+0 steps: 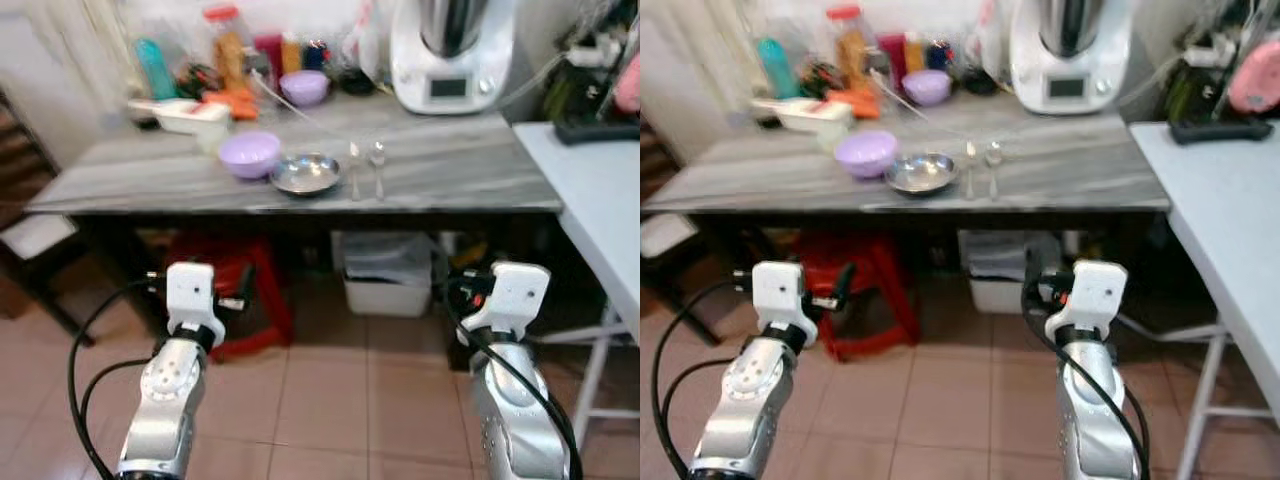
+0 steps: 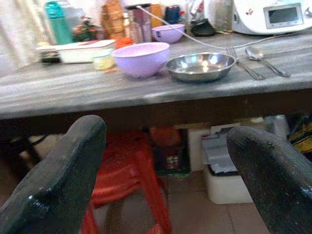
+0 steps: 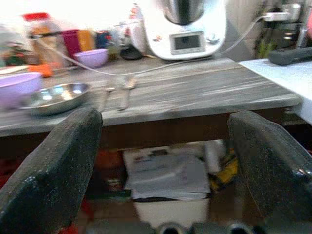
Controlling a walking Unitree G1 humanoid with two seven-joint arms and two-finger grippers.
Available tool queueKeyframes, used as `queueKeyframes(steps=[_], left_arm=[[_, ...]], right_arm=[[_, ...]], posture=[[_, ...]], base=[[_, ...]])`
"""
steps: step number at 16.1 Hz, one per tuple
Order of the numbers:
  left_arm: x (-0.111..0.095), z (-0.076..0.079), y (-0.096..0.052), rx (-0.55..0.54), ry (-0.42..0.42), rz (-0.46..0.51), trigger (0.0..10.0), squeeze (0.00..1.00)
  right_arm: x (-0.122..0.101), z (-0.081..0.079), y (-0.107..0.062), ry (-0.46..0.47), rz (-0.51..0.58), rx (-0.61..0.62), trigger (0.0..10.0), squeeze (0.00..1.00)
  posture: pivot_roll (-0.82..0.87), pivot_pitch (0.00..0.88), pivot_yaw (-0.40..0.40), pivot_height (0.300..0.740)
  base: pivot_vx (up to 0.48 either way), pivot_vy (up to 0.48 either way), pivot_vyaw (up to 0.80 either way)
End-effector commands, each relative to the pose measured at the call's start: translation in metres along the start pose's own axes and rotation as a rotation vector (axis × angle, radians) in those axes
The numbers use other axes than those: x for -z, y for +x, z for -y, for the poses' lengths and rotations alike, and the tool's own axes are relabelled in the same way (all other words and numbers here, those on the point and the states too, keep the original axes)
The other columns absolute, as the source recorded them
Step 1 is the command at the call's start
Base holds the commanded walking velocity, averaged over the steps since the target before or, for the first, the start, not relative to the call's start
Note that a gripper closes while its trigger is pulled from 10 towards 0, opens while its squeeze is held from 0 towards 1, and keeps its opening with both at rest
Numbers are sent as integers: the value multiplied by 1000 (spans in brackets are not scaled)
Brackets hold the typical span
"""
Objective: Setting the table
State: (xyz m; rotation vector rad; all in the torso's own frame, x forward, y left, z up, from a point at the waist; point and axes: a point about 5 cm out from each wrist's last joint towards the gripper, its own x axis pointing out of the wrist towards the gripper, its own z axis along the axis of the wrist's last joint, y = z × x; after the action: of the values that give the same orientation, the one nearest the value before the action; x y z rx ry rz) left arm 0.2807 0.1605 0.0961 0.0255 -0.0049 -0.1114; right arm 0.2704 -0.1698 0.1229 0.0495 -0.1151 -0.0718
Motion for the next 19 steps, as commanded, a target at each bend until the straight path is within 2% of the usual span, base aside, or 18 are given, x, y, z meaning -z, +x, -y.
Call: queueKeyframes(steps=[1,9,19], left_arm=[[1,2,0,35,-16,3,10000,0],[-4,20,2,124,-73,40,10000,0],[-7,21,4,153,-84,44,10000,0]], right_arm=[[-3,2,1,-8,10,5,10000,0],[-3,4,2,-19,7,6,10000,0],[-3,5,2,-23,7,22,10000,0]], posture=[[-67,0,113,740],[-69,0,107,740],[-71,6,118,740]], base=[[0,0,0],[0,0,0],[0,-335,0]])
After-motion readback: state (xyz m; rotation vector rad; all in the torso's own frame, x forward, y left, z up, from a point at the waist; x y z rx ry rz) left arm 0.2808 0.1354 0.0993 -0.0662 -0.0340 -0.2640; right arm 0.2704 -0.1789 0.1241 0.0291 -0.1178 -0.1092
